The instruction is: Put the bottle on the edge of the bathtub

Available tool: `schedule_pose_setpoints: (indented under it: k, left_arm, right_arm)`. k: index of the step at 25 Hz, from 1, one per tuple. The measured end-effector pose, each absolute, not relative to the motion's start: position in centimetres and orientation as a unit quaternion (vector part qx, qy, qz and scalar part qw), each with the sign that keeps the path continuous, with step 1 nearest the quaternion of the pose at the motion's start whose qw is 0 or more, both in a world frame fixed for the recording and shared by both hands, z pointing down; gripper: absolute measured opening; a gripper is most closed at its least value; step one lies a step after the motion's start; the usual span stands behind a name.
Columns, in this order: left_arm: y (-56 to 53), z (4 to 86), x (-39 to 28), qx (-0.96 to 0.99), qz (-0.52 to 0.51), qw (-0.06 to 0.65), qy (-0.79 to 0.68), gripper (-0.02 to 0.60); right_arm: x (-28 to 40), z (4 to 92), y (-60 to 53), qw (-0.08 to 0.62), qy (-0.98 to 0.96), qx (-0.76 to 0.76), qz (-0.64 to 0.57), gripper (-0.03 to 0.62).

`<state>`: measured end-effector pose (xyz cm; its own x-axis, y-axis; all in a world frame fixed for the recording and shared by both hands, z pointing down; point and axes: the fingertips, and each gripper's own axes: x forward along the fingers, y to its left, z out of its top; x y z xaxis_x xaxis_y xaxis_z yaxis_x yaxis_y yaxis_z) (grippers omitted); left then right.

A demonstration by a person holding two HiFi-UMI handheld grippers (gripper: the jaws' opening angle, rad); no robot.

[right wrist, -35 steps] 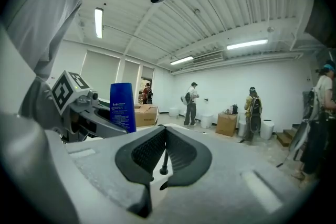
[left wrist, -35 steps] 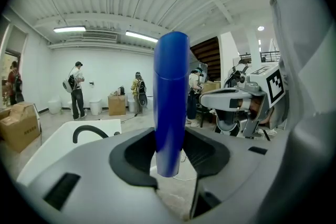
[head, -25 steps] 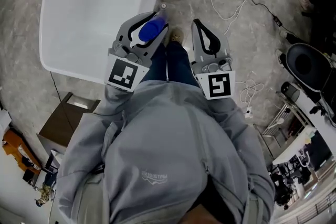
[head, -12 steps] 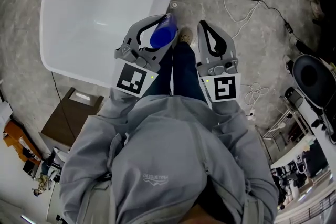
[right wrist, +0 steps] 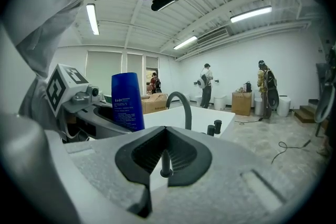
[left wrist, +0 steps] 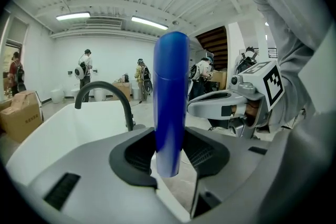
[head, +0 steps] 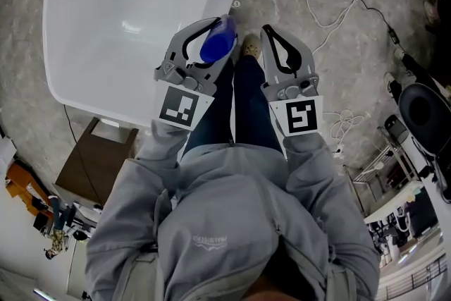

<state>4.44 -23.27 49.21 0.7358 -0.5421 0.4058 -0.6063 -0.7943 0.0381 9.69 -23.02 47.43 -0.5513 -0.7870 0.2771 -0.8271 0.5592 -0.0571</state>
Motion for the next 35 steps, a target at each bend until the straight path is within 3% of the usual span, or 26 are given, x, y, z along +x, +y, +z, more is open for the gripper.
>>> schedule_pose_setpoints:
  k: [20, 35]
  left_arm:
    - [-25.4, 59.3, 2.7, 0.913, 0.199, 0.098, -0.341, 0.156]
    - [-26.1, 63.1, 2.3, 0.902, 0.213, 0.114, -0.358, 0.156]
  right_arm:
    - [8.0, 56.3, -23.2, 0.146, -0.886, 0.427, 0.111, 0.002]
    - [7.2, 57.2, -23.8, 0.144, -0.885, 0.426, 0.122, 0.002]
